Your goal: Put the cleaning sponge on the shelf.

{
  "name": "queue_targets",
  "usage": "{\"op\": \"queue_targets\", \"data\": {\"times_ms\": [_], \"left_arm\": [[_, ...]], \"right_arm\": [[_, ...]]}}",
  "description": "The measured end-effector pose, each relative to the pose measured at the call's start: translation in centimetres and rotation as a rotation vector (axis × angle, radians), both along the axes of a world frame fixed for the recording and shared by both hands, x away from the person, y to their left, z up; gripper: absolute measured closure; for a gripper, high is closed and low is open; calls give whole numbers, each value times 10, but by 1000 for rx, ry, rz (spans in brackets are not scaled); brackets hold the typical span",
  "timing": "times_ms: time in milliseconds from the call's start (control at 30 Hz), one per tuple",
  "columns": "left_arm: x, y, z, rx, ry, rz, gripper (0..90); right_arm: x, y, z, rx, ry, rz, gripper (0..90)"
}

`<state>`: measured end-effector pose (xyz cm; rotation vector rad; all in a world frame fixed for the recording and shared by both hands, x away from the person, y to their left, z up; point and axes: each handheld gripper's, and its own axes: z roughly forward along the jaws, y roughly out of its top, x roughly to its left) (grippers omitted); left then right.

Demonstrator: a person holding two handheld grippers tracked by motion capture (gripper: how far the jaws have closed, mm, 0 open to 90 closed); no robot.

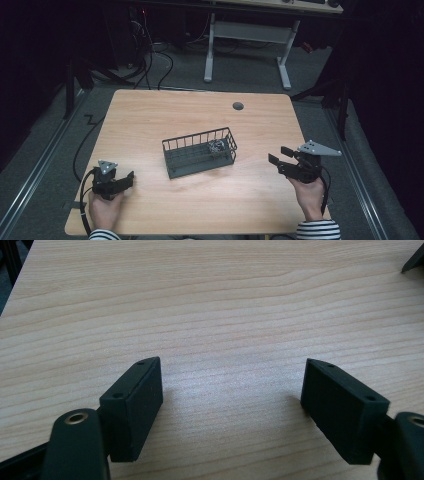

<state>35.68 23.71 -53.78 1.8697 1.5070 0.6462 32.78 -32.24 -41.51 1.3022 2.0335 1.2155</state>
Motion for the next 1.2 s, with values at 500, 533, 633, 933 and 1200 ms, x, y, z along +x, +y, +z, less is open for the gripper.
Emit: {"op": "queue_targets", "data": {"times_ms": [500,533,633,933,1200], "left_arm": [[0,0,0,0,0,0,250],[0,0,0,0,0,0,250],[0,0,0,0,0,1,250],[0,0,0,0,0,1,250],[0,0,0,2,1,1,250]], "right_arm": [[2,-10,-55,12,60,-64,389],[3,-10,-60,15,66,-69,389],[6,-7,-73,7,87,-82,382],[16,6,-106,-73,149,-103,370],[23,22,-116,-189,143,-107,353]]}}
